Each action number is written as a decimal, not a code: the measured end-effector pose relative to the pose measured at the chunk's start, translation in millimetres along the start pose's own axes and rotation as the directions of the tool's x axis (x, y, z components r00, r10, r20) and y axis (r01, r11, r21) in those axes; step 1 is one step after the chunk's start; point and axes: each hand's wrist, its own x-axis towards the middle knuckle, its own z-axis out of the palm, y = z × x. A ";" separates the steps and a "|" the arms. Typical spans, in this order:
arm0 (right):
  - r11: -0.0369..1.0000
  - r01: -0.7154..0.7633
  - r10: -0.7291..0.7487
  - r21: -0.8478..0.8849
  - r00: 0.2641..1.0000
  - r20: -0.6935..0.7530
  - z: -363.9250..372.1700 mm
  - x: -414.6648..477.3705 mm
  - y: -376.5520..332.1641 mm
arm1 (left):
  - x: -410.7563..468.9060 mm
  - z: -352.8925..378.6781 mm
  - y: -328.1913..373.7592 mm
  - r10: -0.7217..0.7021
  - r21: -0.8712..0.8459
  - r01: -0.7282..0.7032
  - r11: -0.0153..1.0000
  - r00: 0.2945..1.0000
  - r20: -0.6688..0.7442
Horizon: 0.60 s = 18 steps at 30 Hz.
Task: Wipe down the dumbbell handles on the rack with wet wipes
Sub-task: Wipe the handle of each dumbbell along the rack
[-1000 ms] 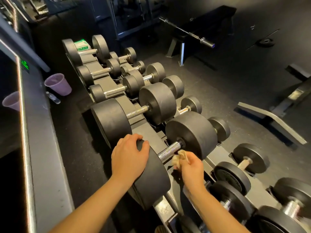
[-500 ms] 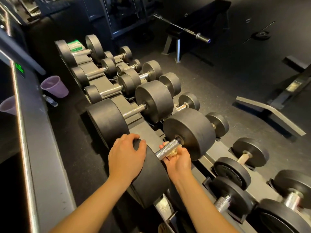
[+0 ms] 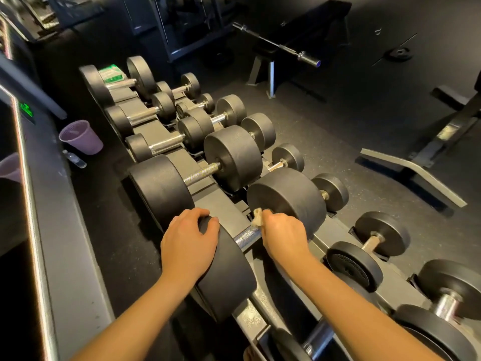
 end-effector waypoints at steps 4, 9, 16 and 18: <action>0.974 0.137 -0.149 0.180 0.987 0.057 22.9 -10.6 -16.4 | -1.1 -0.4 0.6 -0.011 -0.006 0.010 1.000 1.000 -0.009; 0.847 0.239 -0.344 0.475 0.927 0.147 29.0 -25.0 2.2 | -1.0 -0.6 1.4 -0.010 0.009 0.010 1.000 1.000 -0.012; 0.956 -0.061 0.110 0.288 0.981 -0.159 19.4 -2.1 8.0 | -1.0 -0.6 1.1 -0.004 -0.001 0.004 1.000 1.000 -0.003; 0.963 -0.111 0.136 0.245 0.987 -0.087 21.3 2.7 1.1 | -0.9 -0.2 1.2 -0.006 -0.001 0.006 1.000 1.000 -0.001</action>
